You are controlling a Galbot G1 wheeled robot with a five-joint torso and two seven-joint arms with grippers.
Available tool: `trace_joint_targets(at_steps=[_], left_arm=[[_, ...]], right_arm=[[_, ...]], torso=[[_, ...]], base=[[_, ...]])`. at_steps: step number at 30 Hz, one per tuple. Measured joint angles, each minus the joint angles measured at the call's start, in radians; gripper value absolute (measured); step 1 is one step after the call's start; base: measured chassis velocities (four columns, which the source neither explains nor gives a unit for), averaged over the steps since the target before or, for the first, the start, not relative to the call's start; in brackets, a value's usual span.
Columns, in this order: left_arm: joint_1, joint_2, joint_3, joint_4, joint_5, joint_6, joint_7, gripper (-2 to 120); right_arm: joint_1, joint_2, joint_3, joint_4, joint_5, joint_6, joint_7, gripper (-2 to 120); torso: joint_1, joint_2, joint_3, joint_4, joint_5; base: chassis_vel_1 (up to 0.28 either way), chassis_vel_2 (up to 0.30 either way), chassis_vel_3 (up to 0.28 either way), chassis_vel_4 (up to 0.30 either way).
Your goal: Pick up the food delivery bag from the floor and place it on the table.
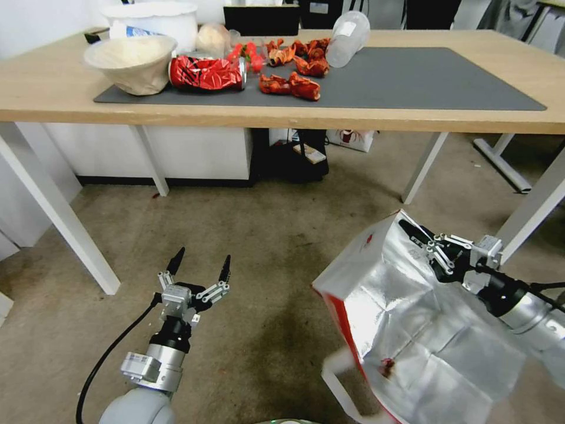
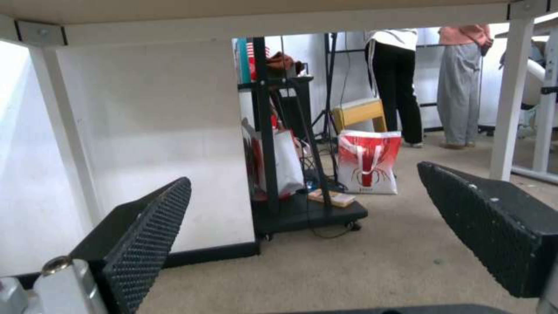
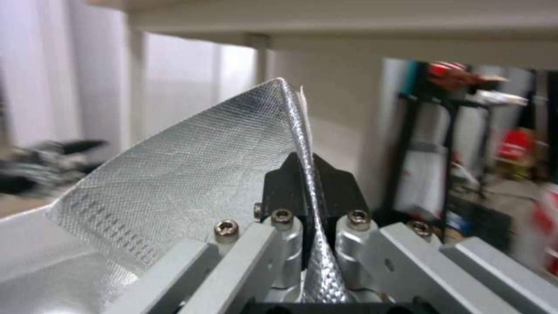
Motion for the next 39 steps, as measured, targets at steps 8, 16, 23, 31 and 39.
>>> trace_joint_targets(at_steps=[8,16,23,31,39], left_arm=[[0.002,-0.002,-0.003,-0.005,0.005,-0.016,0.007,98],[0.003,-0.001,0.0,-0.014,0.009,-0.016,0.009,98],[0.009,-0.001,0.0,-0.021,0.007,-0.012,0.019,98],[0.015,-0.002,-0.002,-0.033,-0.003,-0.013,0.045,97],[0.02,-0.002,-0.007,-0.035,-0.018,-0.022,0.078,97]], right_arm=[[0.006,-0.033,0.049,0.014,0.14,-0.086,-0.211,0],[0.017,-0.051,0.079,0.014,0.185,-0.124,-0.299,0],[0.017,-0.047,0.08,0.018,0.19,-0.125,-0.303,0],[0.019,-0.044,0.074,0.026,0.193,-0.126,-0.303,0],[0.014,-0.041,0.08,0.028,0.192,-0.126,-0.304,0]], torso=[[0.0,0.0,0.0,0.0,0.0],[0.0,0.0,0.0,0.0,0.0001],[0.0,0.0,0.0,0.0,0.0001],[0.0,0.0,0.0,0.0,0.0],[0.0,0.015,0.015,0.0,0.0001]], base=[[0.0,0.0,0.0,0.0],[0.0,0.0,0.0,0.0],[0.0,0.0,0.0,0.0],[0.0,0.0,0.0,0.0],[0.0,0.0,0.0,0.0]])
